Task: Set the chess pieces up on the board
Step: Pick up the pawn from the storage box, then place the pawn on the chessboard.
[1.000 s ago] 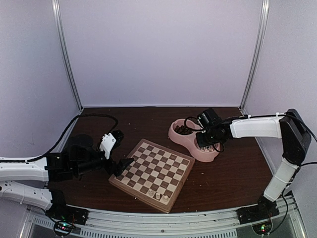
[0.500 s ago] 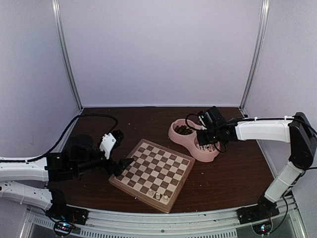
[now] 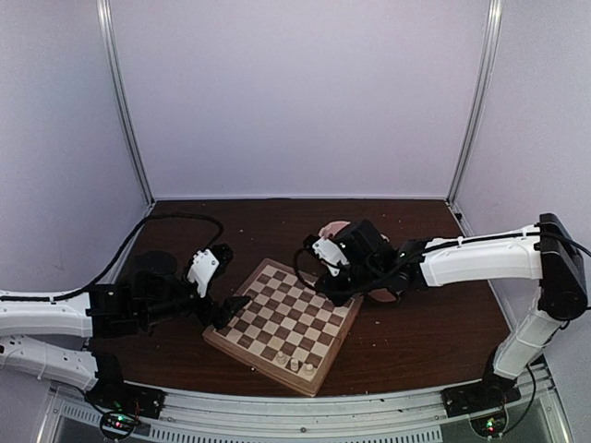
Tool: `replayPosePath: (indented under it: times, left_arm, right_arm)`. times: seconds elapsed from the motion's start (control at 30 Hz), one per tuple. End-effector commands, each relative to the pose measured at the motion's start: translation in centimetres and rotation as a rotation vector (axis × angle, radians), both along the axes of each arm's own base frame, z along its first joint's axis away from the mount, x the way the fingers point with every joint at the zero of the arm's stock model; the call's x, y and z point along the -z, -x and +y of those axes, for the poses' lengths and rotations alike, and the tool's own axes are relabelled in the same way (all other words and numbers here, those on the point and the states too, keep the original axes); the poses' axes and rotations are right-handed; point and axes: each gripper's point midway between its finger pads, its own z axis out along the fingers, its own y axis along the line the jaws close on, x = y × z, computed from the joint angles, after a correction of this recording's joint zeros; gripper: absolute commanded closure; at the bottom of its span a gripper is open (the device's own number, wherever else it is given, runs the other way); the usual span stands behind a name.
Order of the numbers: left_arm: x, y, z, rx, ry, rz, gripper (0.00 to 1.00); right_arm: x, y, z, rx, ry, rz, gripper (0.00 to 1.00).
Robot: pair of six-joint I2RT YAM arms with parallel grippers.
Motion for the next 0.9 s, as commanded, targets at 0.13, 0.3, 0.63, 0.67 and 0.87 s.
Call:
replayPosePath:
  times: [0.13, 0.3, 0.63, 0.67, 0.87]
  left_arm:
    - [-0.7, -0.1, -0.5, 0.007, 0.026, -0.016, 0.11]
    - [-0.7, -0.1, -0.5, 0.007, 0.024, -0.015, 0.11]
    - [-1.2, 0.0, -0.2, 0.002, 0.038, -0.024, 0.11]
    - [-1.2, 0.0, -0.2, 0.003, 0.038, -0.023, 0.11]
    - [-0.9, -0.1, -0.4, 0.003, 0.029, -0.018, 0.11]
  right_arm:
    - [1.5, 3.3, 5.2, -0.226, 0.032, 0.034, 0.91]
    - [2.4, 4.4, 6.2, -0.271, 0.075, 0.063, 0.9]
    - [4.0, 5.0, 5.7, -0.32, 0.203, 0.107, 0.89]
    - [4.0, 5.0, 5.6, -0.318, 0.206, 0.104, 0.89]
    - [4.8, 5.0, 5.7, -0.322, 0.221, 0.108, 0.86]
